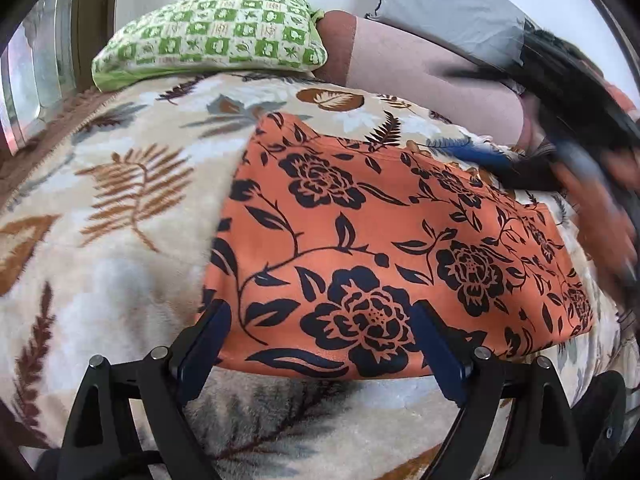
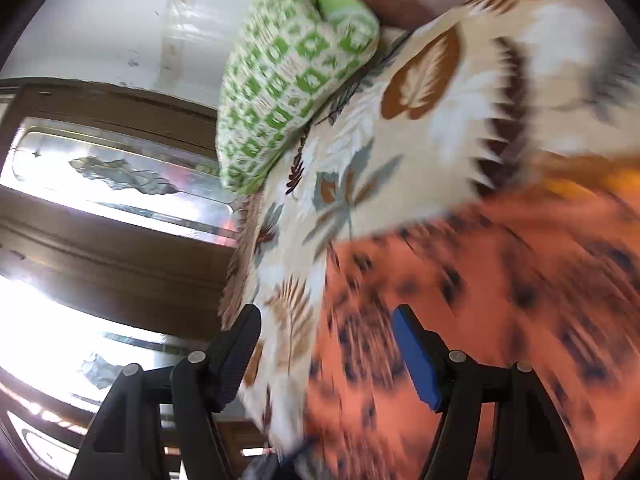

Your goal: Fold small clothes

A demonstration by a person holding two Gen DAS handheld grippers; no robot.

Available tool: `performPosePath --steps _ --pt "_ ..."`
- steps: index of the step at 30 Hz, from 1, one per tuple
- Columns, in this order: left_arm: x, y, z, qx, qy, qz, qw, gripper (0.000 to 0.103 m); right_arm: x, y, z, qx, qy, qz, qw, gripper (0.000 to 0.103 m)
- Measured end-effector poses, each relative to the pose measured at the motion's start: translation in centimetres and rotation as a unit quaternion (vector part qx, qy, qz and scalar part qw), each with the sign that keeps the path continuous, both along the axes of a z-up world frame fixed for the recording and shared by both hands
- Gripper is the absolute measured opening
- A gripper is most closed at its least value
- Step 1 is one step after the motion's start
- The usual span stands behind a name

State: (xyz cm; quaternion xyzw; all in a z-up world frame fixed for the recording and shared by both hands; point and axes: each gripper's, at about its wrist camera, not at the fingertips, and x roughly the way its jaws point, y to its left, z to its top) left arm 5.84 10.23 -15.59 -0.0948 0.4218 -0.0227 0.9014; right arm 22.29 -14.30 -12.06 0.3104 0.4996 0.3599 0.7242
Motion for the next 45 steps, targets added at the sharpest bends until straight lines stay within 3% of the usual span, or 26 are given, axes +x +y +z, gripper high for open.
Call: performPosePath --steps 3,5,7,8,10,12,14,15,16,17,19,23,26,28,30,34,36,38,40,41,43,45 --pt "-0.1 -0.4 1.1 0.026 0.001 0.017 0.9995 0.091 -2.5 -8.1 -1.9 -0.04 0.013 -0.086 0.995 0.087" --pt "-0.4 -0.9 2.0 0.032 0.005 0.029 0.9991 0.091 -3.3 -12.8 -4.8 -0.115 0.061 -0.155 0.979 0.087" --pt "-0.9 -1.5 2.9 0.043 0.003 0.031 0.9986 0.091 -5.0 -16.1 -5.4 -0.06 0.064 -0.171 0.981 0.08" --pt "-1.2 -1.8 3.3 0.05 -0.001 0.028 0.9983 0.091 -6.1 -16.9 -4.2 -0.068 0.044 -0.175 0.981 0.08" --pt "-1.4 -2.4 3.8 0.064 -0.005 0.023 0.9977 0.091 -8.6 -17.7 -2.0 -0.08 -0.016 -0.165 0.983 0.084" --pt "-1.5 -3.1 4.2 0.069 -0.007 0.016 0.9975 0.091 -10.0 -18.7 -2.0 -0.062 -0.029 -0.16 0.985 0.089" --pt "-1.7 -3.7 4.5 0.071 -0.008 0.007 0.9974 0.091 -10.0 -20.4 -4.5 -0.081 0.003 -0.18 0.98 0.09" --pt "-1.7 -4.0 4.6 0.074 -0.008 0.002 0.9972 0.091 -9.4 -20.8 -6.4 -0.097 0.046 -0.203 0.973 0.089" --pt "-1.8 -4.3 4.8 0.079 -0.007 -0.004 0.9968 0.091 -9.8 -22.2 -7.3 -0.06 0.065 -0.226 0.97 0.083" --pt "-1.9 -4.4 4.9 0.082 -0.009 -0.006 0.9965 0.091 -10.4 -22.9 -6.7 -0.036 0.056 -0.243 0.968 0.083" --pt "-1.8 -4.6 4.9 0.086 -0.009 -0.004 0.9962 0.091 -10.9 -22.9 -4.4 -0.059 0.014 -0.246 0.967 0.085" --pt "-1.1 -4.7 4.4 0.084 0.001 -0.005 0.9965 0.091 -9.1 -22.1 -3.1 -0.039 0.001 -0.209 0.977 0.086" --pt "-0.6 -4.7 4.0 0.088 0.004 -0.005 0.9961 0.091 -6.1 -22.3 -4.0 -0.04 0.013 -0.214 0.976 0.086" --pt "-0.1 -4.5 3.8 0.088 0.01 -0.002 0.9961 0.091 -3.9 -23.4 -6.2 -0.076 0.042 -0.242 0.966 0.085" --pt "0.3 -4.3 3.5 0.087 0.014 -0.002 0.9961 0.091 -3.1 -24.5 -7.1 -0.035 0.069 -0.276 0.958 0.085" --pt "1.0 -3.8 2.6 0.082 0.022 0.007 0.9964 0.091 -2.0 -23.4 -3.1 -0.046 -0.002 -0.248 0.968 0.086" --pt "1.5 -3.9 1.9 0.08 0.033 0.007 0.9962 0.091 -0.2 -24.0 -3.6 -0.052 0.005 -0.249 0.967 0.086" --pt "1.7 -4.2 1.8 0.082 0.038 0.004 0.9959 0.091 2.6 -25.2 -6.2 -0.097 0.045 -0.264 0.959 0.086" --pt "1.3 -4.5 2.2 0.089 0.032 -0.003 0.9955 0.091 2.7 -26.5 -6.4 -0.04 0.068 -0.303 0.95 0.086" --pt "1.2 -4.5 2.3 0.094 0.028 -0.001 0.9952 0.091 2.5 -26.3 -5.4 -0.037 0.049 -0.292 0.954 0.087" --pt "1.3 -4.3 2.4 0.097 0.031 0.005 0.9947 0.091 2.3 -25.3 -3.3 -0.086 -0.014 -0.26 0.962 0.087" --pt "1.4 -4.1 2.4 0.091 0.039 0.013 0.995 0.091 3.6 -25.1 -4.7 -0.143 0.011 -0.259 0.955 0.087"
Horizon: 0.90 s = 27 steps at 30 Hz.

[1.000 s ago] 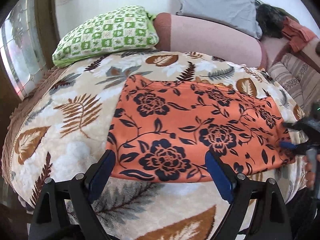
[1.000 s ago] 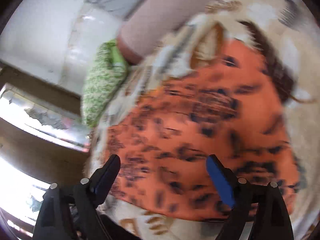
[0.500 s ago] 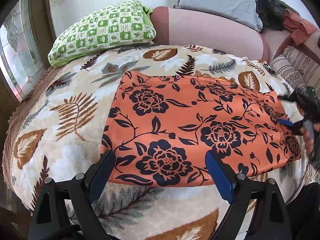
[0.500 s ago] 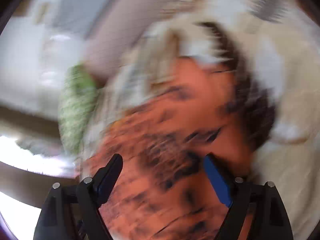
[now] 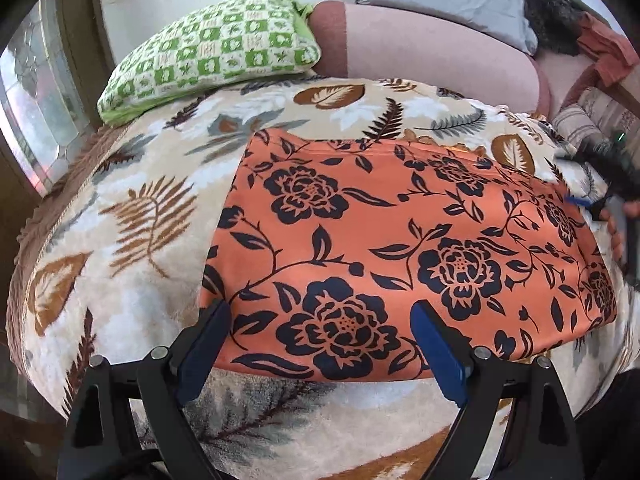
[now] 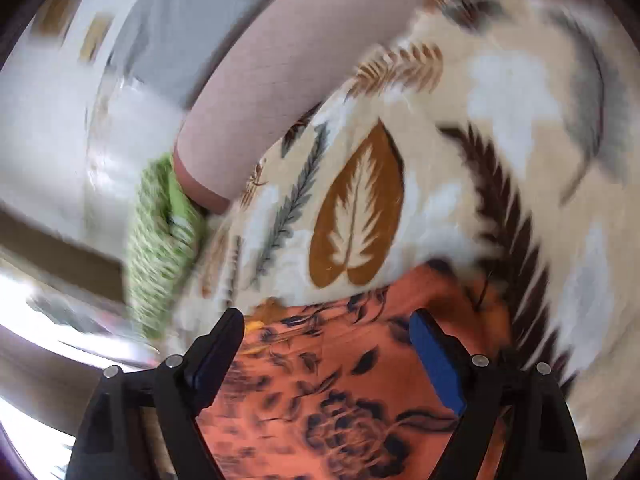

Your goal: Fold small clothes

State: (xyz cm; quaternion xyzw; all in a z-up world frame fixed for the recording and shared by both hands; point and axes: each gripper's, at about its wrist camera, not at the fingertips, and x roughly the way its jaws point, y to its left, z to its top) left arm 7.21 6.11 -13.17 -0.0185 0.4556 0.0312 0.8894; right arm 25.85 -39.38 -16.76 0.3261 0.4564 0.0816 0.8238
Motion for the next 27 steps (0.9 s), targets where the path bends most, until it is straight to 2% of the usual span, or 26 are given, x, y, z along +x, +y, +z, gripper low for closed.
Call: performPosePath --steps 1,3,6,10,13,15,16,18,21,22,23,25,27 --pt "-0.2 0.1 0.2 -0.007 0.0 0.004 1.0 0.091 0.5 -0.9 -1.7 0.025 0.026 -0.006 0.999 0.086" --pt "-0.7 0.1 0.8 -0.011 -0.006 0.001 0.9999 0.091 -0.9 -1.6 -0.7 0.049 0.007 -0.04 0.998 0.085" --pt "-1.1 -0.3 1.6 0.001 -0.015 -0.004 0.9999 0.091 -4.0 1.1 2.6 -0.012 -0.021 0.009 1.0 0.086" --pt "-2.1 -0.7 2.5 -0.009 -0.025 -0.009 0.9996 0.091 -10.0 3.3 4.2 0.002 -0.045 0.052 0.998 0.086" --pt "-2.8 -1.1 2.9 -0.009 -0.027 -0.017 0.9994 0.091 -13.1 4.3 2.7 0.021 -0.03 0.069 0.997 0.087" --pt "-3.1 -1.3 3.1 -0.011 -0.029 -0.02 0.9993 0.091 -13.5 3.9 -0.7 0.01 0.028 0.057 0.998 0.087" --pt "-3.3 -1.3 3.3 -0.012 -0.029 -0.021 0.9993 0.091 -13.6 3.6 -1.4 0.022 0.031 0.055 0.998 0.086" --pt "-3.8 -1.3 3.6 -0.009 -0.034 -0.021 0.9991 0.091 -14.7 3.3 -0.2 0.029 0.01 0.044 0.999 0.086" --pt "-4.0 -1.2 3.8 -0.014 -0.036 -0.015 0.9991 0.091 -16.4 4.4 2.1 0.008 -0.033 0.066 0.997 0.086" --pt "-4.0 -1.2 3.7 -0.017 -0.032 -0.013 0.9992 0.091 -17.2 4.9 2.0 0.004 -0.039 0.077 0.996 0.087" --pt "-3.9 -1.3 3.6 -0.017 -0.029 -0.014 0.9993 0.091 -17.6 4.8 1.3 0.006 -0.033 0.082 0.996 0.088" --pt "-3.8 -1.6 3.4 -0.015 -0.023 -0.019 0.9995 0.091 -17.2 4.2 -1.7 0.011 0.027 0.07 0.997 0.089" --pt "-4.2 -1.8 3.5 -0.012 -0.027 -0.026 0.9992 0.091 -17.7 3.3 -0.9 0.033 0.005 0.047 0.998 0.089"
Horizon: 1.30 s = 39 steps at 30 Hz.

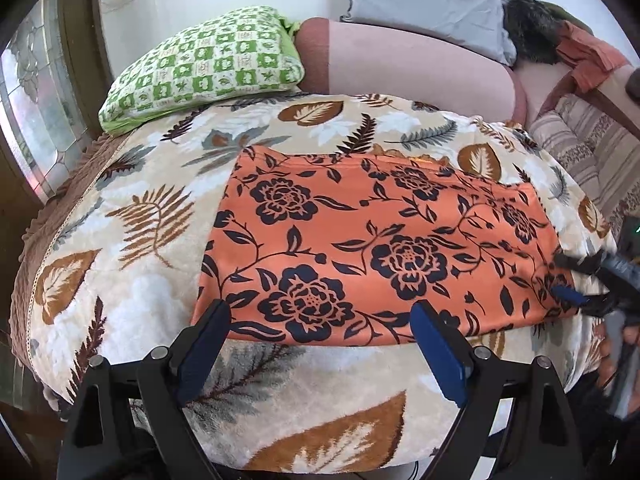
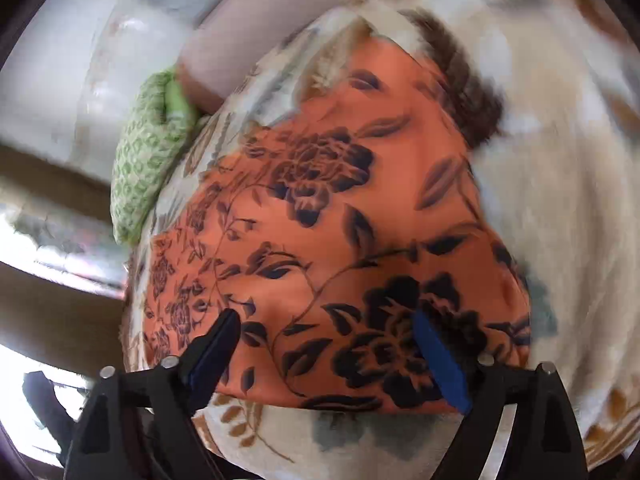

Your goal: Fold small clothes

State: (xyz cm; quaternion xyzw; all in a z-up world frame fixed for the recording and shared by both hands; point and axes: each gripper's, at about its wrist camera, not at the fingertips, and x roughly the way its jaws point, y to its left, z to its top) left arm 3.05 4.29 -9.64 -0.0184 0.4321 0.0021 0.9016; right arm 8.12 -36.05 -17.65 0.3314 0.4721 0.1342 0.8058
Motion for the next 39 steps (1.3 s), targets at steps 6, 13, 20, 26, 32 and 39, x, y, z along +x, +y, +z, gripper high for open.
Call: performPosePath --steps 6,13,20,26,32,39 --pt "0.8 -0.2 -1.2 -0.009 0.017 0.012 0.9997 0.091 -5.3 -1.4 2.7 0.024 -0.036 -0.023 0.999 0.089" --pt "2.1 -2.1 -2.6 -0.002 0.028 -0.003 0.9996 0.091 -7.0 -3.3 -2.4 0.098 0.038 -0.077 0.991 0.089" --pt "5.1 -2.9 -3.9 0.003 0.026 -0.002 0.9996 0.091 -4.8 -5.7 -4.6 0.17 0.05 -0.142 0.974 0.089" --pt "7.4 -3.4 -6.1 0.026 0.047 -0.008 0.9985 0.091 -3.9 -5.9 -4.7 0.186 0.059 -0.147 0.97 0.01" --pt "7.9 -3.4 -6.1 0.031 0.025 0.004 0.9992 0.091 -4.4 -4.2 -3.6 0.05 0.063 -0.114 0.99 0.011" --pt "8.8 -3.9 -7.3 0.038 0.042 -0.018 0.9982 0.091 -5.2 -7.0 0.2 0.019 0.038 -0.112 0.993 0.049"
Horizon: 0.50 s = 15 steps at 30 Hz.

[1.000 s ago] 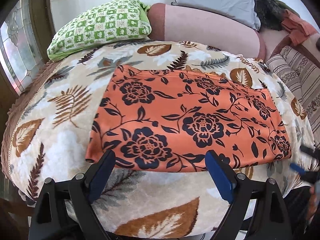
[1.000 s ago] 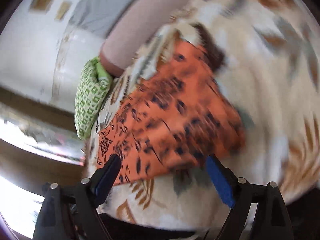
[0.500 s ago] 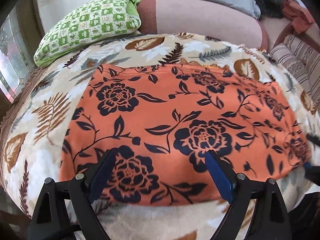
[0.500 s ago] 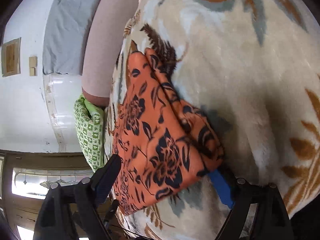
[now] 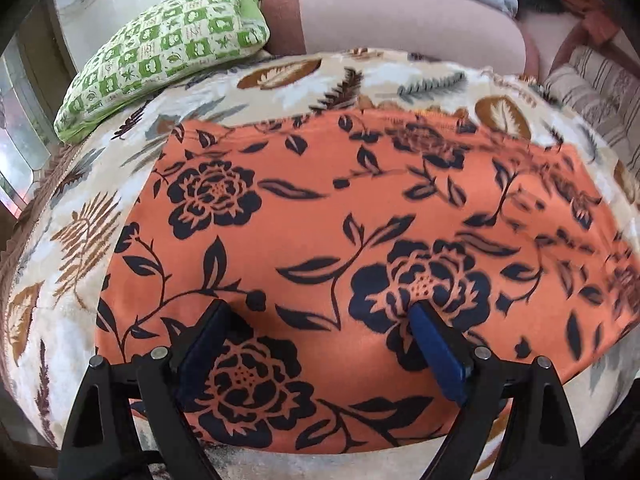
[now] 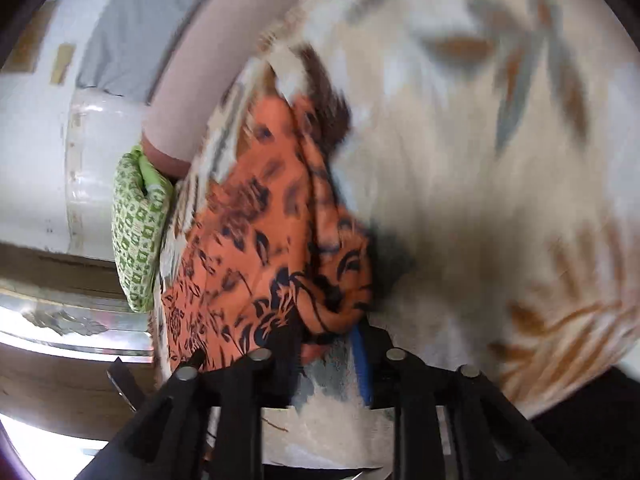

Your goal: Fold small clothes

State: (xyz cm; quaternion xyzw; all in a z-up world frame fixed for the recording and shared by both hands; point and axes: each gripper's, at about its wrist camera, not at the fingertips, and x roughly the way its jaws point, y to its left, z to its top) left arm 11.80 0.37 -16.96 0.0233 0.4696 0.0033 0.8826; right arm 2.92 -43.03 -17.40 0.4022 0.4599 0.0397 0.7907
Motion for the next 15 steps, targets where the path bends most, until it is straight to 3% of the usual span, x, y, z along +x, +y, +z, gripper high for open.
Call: performPosePath --steps 1,2,6,10,12,14,15 --pt "0.1 0.1 -0.1 -0.001 -0.003 0.001 1.0 0.091 0.4 -0.4 0.9 -0.02 -0.008 -0.004 1.0 0.072" --pt "0.3 0.2 -0.3 -0.001 0.004 0.0 1.0 0.091 1.3 -0.6 1.8 -0.044 -0.022 -0.004 0.999 0.076" --pt "0.6 0.4 -0.6 0.002 0.002 -0.003 1.0 0.093 7.8 -0.3 3.3 -0.043 -0.047 0.048 0.997 0.077" --pt "0.5 0.3 -1.0 0.002 0.0 -0.001 1.0 0.095 15.9 0.3 0.0 -0.048 -0.007 0.083 0.995 0.077" --pt "0.4 0.2 -1.0 0.003 -0.002 -0.004 1.0 0.096 17.8 0.9 -1.1 -0.064 0.007 0.097 0.993 0.077" --pt "0.3 0.3 -1.0 0.003 -0.003 -0.008 1.0 0.096 18.3 2.0 -0.7 -0.062 -0.015 0.119 0.991 0.053" --pt "0.2 0.3 -1.1 0.003 -0.004 -0.01 0.9999 0.097 18.2 2.5 0.0 -0.073 -0.021 0.123 0.989 0.015"
